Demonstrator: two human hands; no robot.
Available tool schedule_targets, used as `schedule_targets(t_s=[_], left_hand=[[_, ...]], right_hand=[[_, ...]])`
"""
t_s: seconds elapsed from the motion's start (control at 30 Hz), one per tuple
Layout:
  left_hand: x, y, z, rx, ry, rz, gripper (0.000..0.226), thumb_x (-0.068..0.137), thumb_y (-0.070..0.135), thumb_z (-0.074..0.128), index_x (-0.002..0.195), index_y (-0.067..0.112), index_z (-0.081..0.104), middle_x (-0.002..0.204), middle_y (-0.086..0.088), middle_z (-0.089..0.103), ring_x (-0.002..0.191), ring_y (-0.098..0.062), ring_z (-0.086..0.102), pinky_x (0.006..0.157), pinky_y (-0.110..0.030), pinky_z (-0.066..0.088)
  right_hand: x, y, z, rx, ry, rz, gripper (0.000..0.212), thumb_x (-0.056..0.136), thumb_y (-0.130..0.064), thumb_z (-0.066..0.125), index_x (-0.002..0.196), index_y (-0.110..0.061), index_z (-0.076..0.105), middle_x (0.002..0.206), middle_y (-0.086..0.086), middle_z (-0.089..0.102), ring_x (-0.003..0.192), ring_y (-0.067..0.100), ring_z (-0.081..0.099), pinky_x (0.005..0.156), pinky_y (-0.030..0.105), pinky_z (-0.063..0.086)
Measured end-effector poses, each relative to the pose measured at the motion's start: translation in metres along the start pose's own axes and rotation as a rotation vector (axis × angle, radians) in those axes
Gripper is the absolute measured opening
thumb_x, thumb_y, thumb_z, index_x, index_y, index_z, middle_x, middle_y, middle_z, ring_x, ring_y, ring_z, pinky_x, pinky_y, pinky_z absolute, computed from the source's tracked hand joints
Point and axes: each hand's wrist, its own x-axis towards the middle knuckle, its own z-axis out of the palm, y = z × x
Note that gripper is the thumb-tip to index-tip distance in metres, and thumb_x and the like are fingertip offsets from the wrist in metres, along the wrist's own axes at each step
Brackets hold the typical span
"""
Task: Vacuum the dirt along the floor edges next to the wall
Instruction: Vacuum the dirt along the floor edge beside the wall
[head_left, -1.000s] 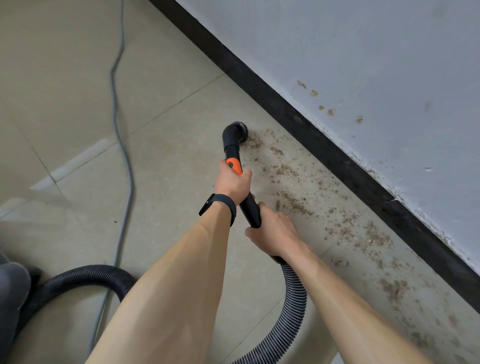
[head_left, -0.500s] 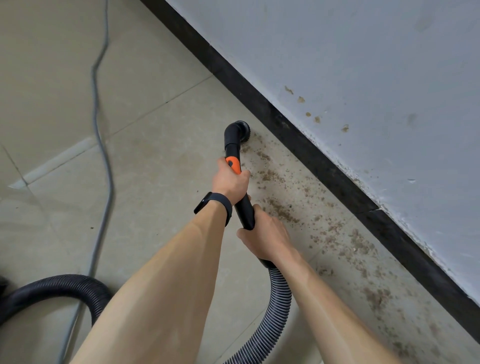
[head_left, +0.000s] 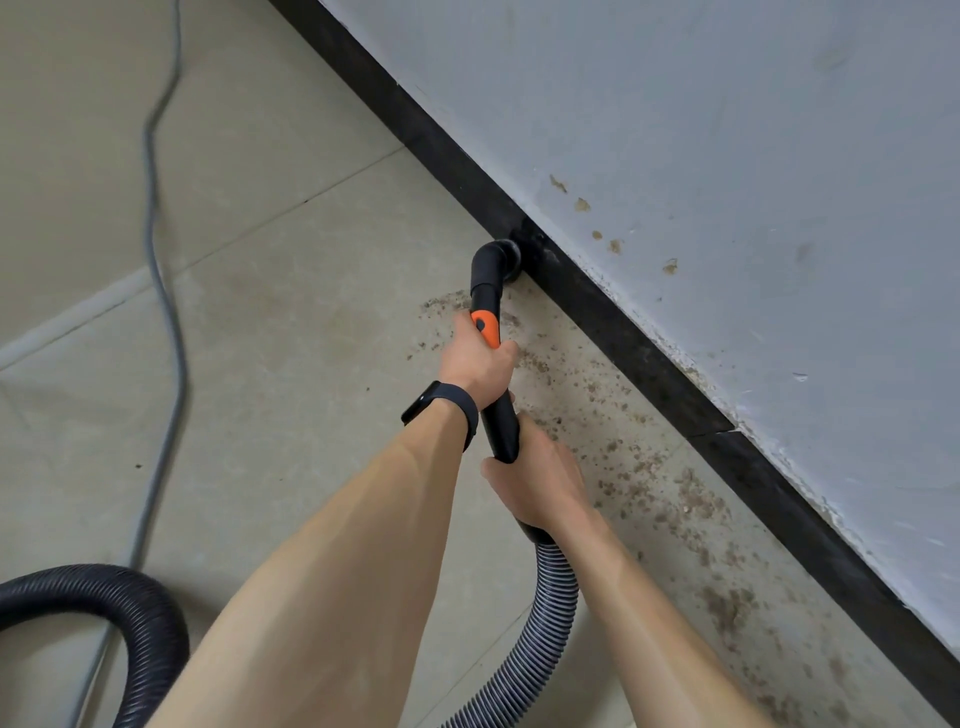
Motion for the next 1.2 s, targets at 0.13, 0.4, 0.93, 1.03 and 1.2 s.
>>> schedule_targets(t_s=[0.13, 0.4, 0.93, 1.03, 1.2], left_hand=[[0.000, 0.000, 0.006, -0.020, 0.004, -0.004, 0.033, 0.093, 0.020, 0.054, 0.119, 0.018, 0.033, 0.097, -0.011, 0.053, 0.071, -0.039, 0.067, 0.052, -0.041, 0.059], [0.001, -0.003, -0.026, -0.044, 0.000, -0.046, 0.040, 0.096, 0.019, 0.052, 0.131, 0.020, 0.031, 0.104, -0.012, 0.053, 0.064, -0.035, 0.066, 0.036, -0.024, 0.047], [-0.057, -0.068, -0.095, -0.200, 0.164, -0.130, 0.032, 0.092, 0.017, 0.051, 0.119, 0.016, 0.033, 0.091, -0.007, 0.049, 0.057, -0.035, 0.067, 0.051, -0.032, 0.054], [-0.069, -0.084, -0.081, -0.169, 0.201, -0.121, 0.033, 0.084, 0.026, 0.052, 0.111, 0.024, 0.034, 0.096, -0.011, 0.057, 0.072, -0.039, 0.070, 0.064, -0.044, 0.060], [-0.074, -0.087, -0.064, -0.142, 0.214, -0.124, 0.042, 0.073, 0.036, 0.051, 0.110, 0.028, 0.033, 0.093, -0.008, 0.059, 0.078, -0.040, 0.069, 0.078, -0.052, 0.058]], right_hand=[[0.002, 0.006, -0.004, -0.014, 0.008, 0.015, 0.025, 0.081, -0.028, 0.059, 0.105, -0.026, 0.051, 0.086, -0.001, 0.065, 0.083, 0.028, 0.062, 0.076, 0.043, 0.054], [0.001, -0.024, 0.001, -0.088, -0.018, -0.047, 0.024, 0.084, -0.025, 0.060, 0.106, -0.020, 0.050, 0.089, 0.003, 0.063, 0.084, 0.030, 0.061, 0.071, 0.039, 0.052], [-0.054, -0.062, 0.039, -0.285, -0.189, -0.151, 0.022, 0.085, -0.026, 0.061, 0.099, -0.021, 0.045, 0.084, 0.005, 0.060, 0.076, 0.030, 0.060, 0.056, 0.035, 0.040], [-0.070, -0.047, 0.039, -0.279, -0.191, -0.122, 0.022, 0.084, -0.027, 0.062, 0.096, -0.022, 0.045, 0.085, 0.004, 0.060, 0.075, 0.028, 0.060, 0.057, 0.035, 0.042], [-0.079, -0.035, 0.034, -0.264, -0.192, -0.100, 0.022, 0.083, -0.028, 0.064, 0.094, -0.024, 0.046, 0.086, 0.002, 0.061, 0.079, 0.029, 0.060, 0.060, 0.035, 0.044]])
